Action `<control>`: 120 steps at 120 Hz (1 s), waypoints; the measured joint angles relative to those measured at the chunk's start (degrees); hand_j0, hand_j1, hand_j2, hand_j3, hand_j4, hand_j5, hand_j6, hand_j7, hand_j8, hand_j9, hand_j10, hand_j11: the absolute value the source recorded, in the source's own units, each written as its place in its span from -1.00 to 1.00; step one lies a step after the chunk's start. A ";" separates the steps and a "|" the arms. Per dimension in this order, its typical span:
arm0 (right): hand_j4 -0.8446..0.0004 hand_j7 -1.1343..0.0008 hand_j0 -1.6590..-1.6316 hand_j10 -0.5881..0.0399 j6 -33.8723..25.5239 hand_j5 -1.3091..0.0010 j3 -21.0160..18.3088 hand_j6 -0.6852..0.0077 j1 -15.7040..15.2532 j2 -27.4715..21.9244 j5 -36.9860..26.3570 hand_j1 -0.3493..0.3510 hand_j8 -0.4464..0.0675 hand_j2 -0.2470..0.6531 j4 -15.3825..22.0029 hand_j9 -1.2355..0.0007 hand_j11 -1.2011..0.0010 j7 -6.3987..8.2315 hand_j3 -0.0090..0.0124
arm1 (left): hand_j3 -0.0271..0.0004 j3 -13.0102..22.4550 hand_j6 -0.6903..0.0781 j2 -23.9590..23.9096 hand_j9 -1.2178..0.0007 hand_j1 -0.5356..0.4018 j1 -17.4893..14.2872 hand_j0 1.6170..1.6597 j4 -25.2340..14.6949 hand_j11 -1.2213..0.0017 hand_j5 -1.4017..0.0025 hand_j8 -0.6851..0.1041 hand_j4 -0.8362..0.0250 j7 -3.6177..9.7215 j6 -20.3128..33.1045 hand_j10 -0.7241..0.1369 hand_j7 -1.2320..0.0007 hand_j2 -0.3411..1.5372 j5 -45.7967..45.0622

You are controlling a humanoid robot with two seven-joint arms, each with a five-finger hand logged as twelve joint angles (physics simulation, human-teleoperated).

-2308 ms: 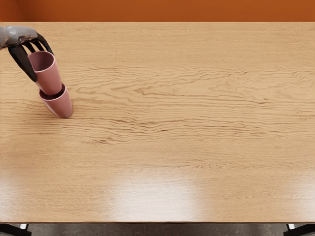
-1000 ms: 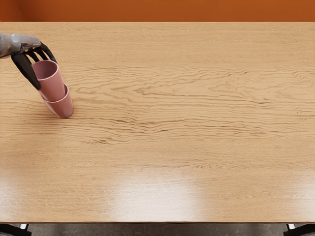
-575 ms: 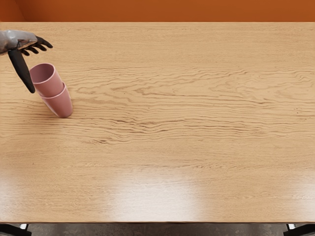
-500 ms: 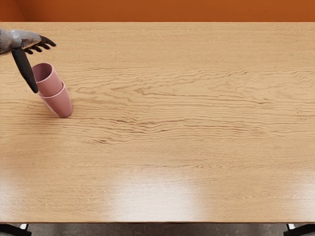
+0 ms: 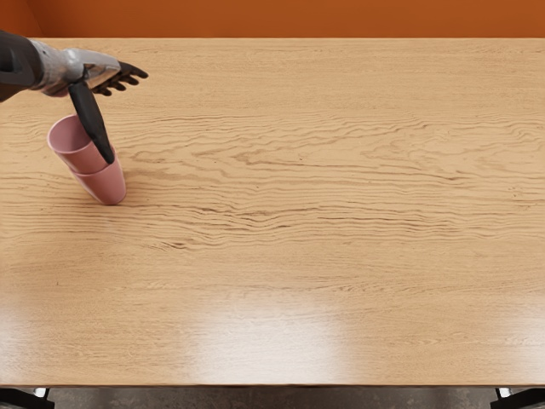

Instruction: Pick up cup and place in cup with left hand

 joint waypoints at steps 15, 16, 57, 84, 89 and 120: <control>1.00 1.00 -0.93 0.87 0.00 1.00 0.00 0.98 0.00 0.00 -0.01 -1.00 0.74 -0.45 0.00 1.00 1.00 0.00 -0.16 | 0.97 -3.16 0.75 0.91 0.97 0.86 0.30 0.92 0.00 0.97 0.97 0.69 0.90 0.00 -7.88 0.64 0.97 -0.63 -9.82; 1.00 1.00 -0.93 0.87 0.00 1.00 0.00 0.98 0.00 0.00 -0.02 -1.00 0.74 -0.45 0.00 1.00 1.00 0.00 -0.16 | 0.97 -3.37 0.75 1.09 0.97 0.86 0.31 0.92 0.01 0.97 0.97 0.69 0.90 0.00 -8.43 0.64 0.97 -0.63 -10.65; 1.00 1.00 -0.93 0.87 0.00 1.00 0.00 0.98 0.01 0.00 0.00 -1.00 0.74 -0.45 0.01 1.00 1.00 0.00 -0.16 | 0.97 -5.72 0.76 10.45 0.98 0.86 9.33 0.92 -0.03 0.98 0.98 0.71 0.91 0.00 -14.79 0.66 0.98 -0.64 -43.16; 1.00 1.00 -0.93 0.87 0.00 1.00 0.00 0.98 0.01 0.00 -0.01 -1.00 0.74 -0.45 0.00 1.00 1.00 0.00 -0.16 | 0.97 -5.78 0.78 22.19 0.98 0.87 12.81 0.92 -0.63 0.98 0.98 0.72 0.93 0.00 -15.05 0.67 0.98 -0.64 -47.82; 1.00 1.00 -0.93 0.87 0.00 1.00 0.00 0.98 0.01 0.00 -0.02 -1.00 0.74 -0.45 0.00 1.00 1.00 0.00 -0.16 | 0.97 -5.78 0.78 23.61 0.99 0.87 12.82 0.92 -0.65 0.98 0.98 0.72 0.93 0.00 -15.06 0.67 0.99 -0.64 -48.03; 1.00 1.00 -0.93 0.87 0.00 1.00 0.00 0.98 0.01 0.00 0.00 -1.00 0.74 -0.45 0.01 1.00 1.00 0.00 -0.16 | 0.97 -5.71 0.79 23.95 0.99 0.87 12.94 0.92 -0.88 0.99 0.99 0.72 0.93 0.00 -15.09 0.67 0.99 -0.64 -48.39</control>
